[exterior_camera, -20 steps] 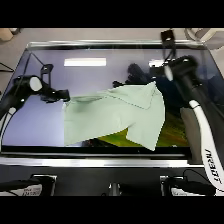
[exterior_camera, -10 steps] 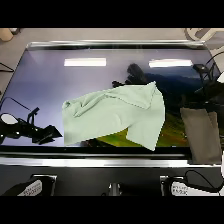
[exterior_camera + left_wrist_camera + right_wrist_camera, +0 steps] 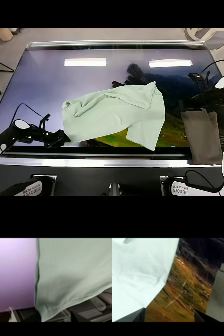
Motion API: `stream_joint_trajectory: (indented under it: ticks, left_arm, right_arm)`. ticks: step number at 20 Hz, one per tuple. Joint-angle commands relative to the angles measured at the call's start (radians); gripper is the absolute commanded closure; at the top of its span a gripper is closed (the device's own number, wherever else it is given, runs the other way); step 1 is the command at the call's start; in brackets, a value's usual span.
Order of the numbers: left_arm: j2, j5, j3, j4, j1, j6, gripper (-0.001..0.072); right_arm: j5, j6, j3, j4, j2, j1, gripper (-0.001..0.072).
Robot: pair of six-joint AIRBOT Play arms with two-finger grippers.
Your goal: Fold the shirts.
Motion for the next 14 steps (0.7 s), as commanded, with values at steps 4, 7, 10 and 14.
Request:
stream_joint_trajectory:
  ticks: [4, 7, 10, 14]
  left_arm:
    - [-0.025, 0.133, -0.002, -0.085, -0.055, 0.002, 0.0677]
    - [0.007, 0.132, -0.002, -0.084, -0.055, 0.003, 0.0677]
    - [0.058, 0.132, -0.002, -0.084, -0.055, 0.028, 0.0677]
    - [0.108, 0.132, -0.002, -0.084, -0.055, 0.033, 0.0677]
  right_arm:
    - [-0.035, -0.087, -0.147, 0.132, -0.029, -0.001, 0.0123]
    - [-0.071, -0.119, -0.191, 0.237, -0.098, -0.001, 0.0129]
    - [-0.14, -0.125, -0.191, 0.253, -0.152, -0.001, 0.0125]
    - [-0.267, -0.114, -0.191, 0.228, -0.163, -0.001, 0.0126]
